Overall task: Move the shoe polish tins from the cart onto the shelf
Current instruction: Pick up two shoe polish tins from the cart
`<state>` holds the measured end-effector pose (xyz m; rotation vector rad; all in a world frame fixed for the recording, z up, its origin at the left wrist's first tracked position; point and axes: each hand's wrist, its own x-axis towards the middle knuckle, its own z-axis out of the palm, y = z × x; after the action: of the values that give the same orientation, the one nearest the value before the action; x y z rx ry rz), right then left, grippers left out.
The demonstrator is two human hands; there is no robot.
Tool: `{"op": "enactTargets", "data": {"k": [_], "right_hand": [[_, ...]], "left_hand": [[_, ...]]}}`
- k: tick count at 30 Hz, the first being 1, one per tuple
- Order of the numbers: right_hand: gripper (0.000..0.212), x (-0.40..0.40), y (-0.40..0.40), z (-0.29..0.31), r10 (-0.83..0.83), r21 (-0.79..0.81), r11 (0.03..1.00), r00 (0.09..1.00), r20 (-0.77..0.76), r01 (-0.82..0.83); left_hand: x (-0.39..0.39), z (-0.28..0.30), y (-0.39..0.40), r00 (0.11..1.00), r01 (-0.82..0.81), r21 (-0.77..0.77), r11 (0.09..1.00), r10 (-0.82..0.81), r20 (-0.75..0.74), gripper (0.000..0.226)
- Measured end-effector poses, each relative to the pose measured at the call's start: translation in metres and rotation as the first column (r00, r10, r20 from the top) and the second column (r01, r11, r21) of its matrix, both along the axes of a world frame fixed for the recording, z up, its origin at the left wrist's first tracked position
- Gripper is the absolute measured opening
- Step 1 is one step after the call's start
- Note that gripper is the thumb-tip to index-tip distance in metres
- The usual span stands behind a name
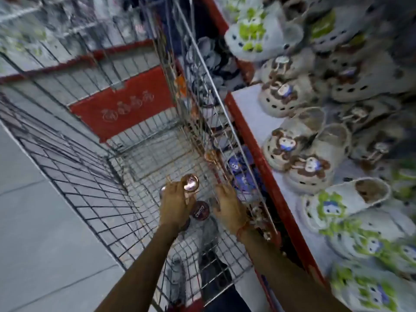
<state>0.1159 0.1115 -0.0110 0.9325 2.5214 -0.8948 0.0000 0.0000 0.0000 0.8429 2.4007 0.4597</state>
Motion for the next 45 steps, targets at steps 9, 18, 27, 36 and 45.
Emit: {"op": "enactTargets", "data": {"k": [9,18,27,36,45], "right_hand": [[0.069,0.001,-0.016,-0.062,0.173,-0.074,0.984,0.978,0.12,-0.165],[0.077,-0.002,-0.02,-0.1,0.334,0.001,0.943,0.942,0.045,-0.334],[0.072,0.003,-0.013,-0.013,-0.081,-0.08,0.994,0.988,-0.132,0.071],[0.077,0.03,-0.017,0.14,-0.387,-0.144,0.92,0.783,-0.487,0.365],[0.083,0.089,-0.027,0.296,-0.417,0.007,0.824,0.614,-0.67,0.567]], "left_hand": [[0.029,-0.07,-0.042,0.985,-0.097,-0.248,0.964,0.129,0.116,0.078],[0.035,-0.103,-0.046,0.996,-0.081,-0.222,0.972,0.088,0.022,0.06],[0.012,-0.029,-0.041,0.984,-0.175,-0.008,0.984,0.176,0.012,0.081],[-0.018,0.123,-0.01,0.998,0.002,0.263,0.965,0.017,-0.067,0.08],[0.013,0.298,0.026,0.95,0.312,0.473,0.824,-0.255,-0.182,0.087]]}}
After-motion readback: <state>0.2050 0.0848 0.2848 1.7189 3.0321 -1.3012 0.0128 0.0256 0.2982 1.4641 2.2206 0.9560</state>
